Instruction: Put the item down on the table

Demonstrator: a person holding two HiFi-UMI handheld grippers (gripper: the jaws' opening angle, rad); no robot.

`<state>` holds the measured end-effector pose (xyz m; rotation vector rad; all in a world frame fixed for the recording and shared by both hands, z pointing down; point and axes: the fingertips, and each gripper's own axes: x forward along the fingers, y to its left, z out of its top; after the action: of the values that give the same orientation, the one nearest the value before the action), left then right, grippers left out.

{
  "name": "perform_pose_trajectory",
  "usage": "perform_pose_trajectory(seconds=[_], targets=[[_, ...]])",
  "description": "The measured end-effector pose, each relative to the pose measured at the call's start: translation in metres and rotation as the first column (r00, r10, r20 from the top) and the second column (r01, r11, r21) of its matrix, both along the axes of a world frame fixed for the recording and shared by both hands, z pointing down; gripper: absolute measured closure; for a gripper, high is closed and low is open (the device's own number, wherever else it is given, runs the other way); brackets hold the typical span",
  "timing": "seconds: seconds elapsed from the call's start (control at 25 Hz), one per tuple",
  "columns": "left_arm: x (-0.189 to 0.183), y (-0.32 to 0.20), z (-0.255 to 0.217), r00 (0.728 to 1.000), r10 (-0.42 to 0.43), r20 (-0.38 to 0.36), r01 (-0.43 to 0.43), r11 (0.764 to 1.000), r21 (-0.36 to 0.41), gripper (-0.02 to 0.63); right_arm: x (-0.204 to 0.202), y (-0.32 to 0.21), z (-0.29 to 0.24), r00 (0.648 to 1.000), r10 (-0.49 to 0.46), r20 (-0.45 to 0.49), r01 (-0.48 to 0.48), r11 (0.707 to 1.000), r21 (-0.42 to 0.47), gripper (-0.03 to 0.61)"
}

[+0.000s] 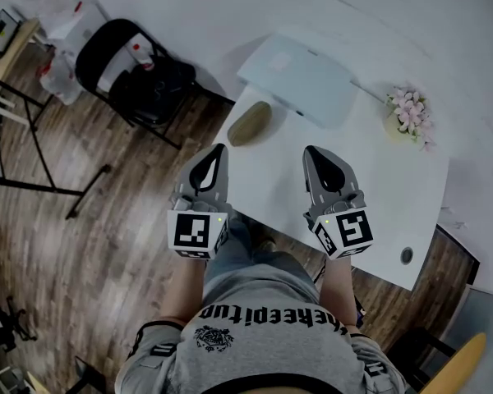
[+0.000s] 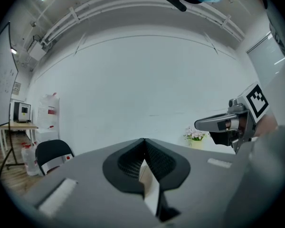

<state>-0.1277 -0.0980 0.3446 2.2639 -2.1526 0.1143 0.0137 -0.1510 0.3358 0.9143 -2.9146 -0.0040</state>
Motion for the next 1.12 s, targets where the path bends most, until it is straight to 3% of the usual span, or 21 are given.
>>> perform_pose_trajectory(seconds=[1.12], targets=[[0.027,0.062,-0.042,0.995,-0.095,0.003,0.094,0.99,0.108,0.6,0.027,0.043,-0.02,0.997,-0.07,0.029,0.068,0.995,0.066,0.578]])
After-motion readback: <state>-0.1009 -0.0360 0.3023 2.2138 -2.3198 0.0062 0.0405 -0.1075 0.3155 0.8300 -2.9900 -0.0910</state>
